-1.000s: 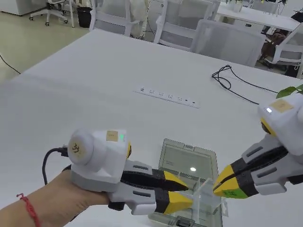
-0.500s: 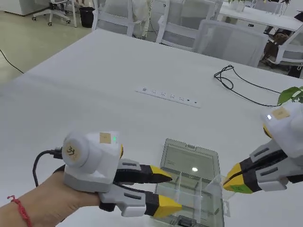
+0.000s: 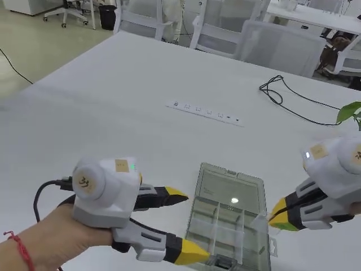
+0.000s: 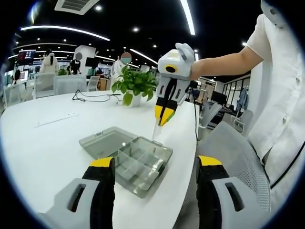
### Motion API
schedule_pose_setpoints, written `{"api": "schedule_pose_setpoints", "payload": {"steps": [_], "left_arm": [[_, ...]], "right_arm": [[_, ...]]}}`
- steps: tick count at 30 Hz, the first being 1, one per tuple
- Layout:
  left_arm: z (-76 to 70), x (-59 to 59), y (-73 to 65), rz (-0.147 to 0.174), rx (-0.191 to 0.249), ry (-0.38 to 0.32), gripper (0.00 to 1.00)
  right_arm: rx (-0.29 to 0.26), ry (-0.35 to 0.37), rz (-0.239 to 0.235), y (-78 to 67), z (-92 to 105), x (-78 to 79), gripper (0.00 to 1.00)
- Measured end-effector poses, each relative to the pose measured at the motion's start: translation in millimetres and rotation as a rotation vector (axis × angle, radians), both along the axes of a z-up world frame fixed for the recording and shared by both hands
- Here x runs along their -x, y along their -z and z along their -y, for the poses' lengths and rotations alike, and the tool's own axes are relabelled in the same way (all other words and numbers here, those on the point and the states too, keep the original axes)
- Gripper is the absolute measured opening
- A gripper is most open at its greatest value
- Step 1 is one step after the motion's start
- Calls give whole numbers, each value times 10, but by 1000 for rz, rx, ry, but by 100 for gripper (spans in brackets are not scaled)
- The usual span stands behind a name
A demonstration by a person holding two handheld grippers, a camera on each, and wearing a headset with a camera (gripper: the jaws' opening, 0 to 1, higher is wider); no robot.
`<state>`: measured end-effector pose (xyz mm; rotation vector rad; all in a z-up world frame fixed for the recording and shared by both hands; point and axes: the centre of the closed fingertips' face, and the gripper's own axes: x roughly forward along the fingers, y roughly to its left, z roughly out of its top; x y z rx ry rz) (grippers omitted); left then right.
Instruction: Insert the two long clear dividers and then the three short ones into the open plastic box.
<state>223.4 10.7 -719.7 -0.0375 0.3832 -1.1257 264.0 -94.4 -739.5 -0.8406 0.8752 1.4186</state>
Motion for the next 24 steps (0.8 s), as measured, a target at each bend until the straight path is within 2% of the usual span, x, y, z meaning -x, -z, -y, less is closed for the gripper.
{"api": "schedule_pose_setpoints", "payload": {"steps": [12, 24], "left_arm": [[-63, -44, 88, -18, -12, -32, 87], [-63, -61, 87, -22, -3, -39, 86]], "right_arm": [[36, -15, -3, 219, 28, -68, 3], [59, -21, -9, 322, 47, -70, 3]]}}
